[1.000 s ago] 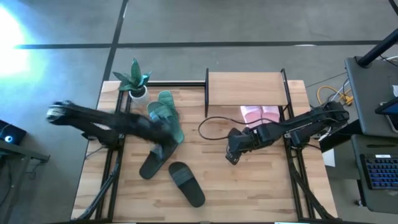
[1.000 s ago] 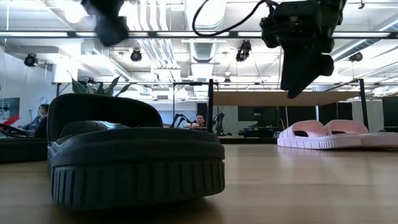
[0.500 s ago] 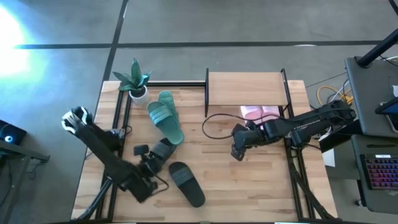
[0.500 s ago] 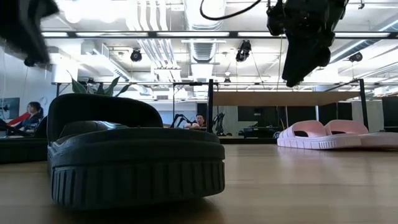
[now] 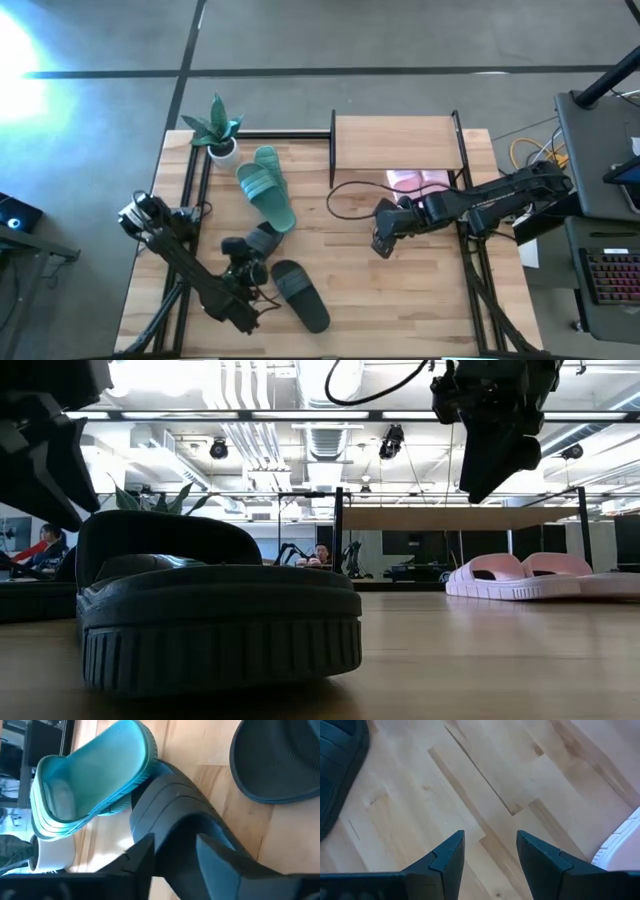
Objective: Pick and place slides into the shelf
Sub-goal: Put the top black slide under the shelf
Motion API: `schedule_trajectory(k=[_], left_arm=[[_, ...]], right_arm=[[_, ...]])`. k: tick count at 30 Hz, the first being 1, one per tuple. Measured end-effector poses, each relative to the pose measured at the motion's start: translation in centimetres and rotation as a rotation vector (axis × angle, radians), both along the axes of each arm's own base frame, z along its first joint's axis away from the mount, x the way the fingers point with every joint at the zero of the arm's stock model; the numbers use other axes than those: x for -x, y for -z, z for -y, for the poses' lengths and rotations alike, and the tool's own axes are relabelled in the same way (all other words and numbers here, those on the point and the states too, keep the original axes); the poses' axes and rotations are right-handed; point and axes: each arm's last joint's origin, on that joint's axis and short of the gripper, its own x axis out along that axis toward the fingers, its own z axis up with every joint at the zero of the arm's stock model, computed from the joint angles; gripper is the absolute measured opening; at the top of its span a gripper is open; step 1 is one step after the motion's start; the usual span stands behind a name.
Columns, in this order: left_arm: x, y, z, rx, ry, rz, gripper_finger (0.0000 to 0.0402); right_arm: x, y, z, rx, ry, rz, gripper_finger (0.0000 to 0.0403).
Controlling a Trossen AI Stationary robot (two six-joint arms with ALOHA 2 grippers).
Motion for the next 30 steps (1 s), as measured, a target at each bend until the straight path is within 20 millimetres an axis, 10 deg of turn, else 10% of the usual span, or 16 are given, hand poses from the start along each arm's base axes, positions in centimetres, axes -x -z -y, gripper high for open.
schedule_trajectory(k=[11,21,30], left_arm=[[0.4,2.7,-3.6,0.001,-0.039,-0.037,0.0188],[-2.0,4.3,-6.1,0.056,0.049,-0.032,0.0039],[-1.6,-2.1,-4.4,0.479,0.02,0.093,0.0002]], right_arm=[[0.0,0.0,-0.1,-0.027,0.015,-0.002,0.0171],[0.2,0.1,0.0,-0.03,0.029,-0.026,0.0171],[0.5,0.2,-0.1,-0.052,0.025,-0.056,0.0171]])
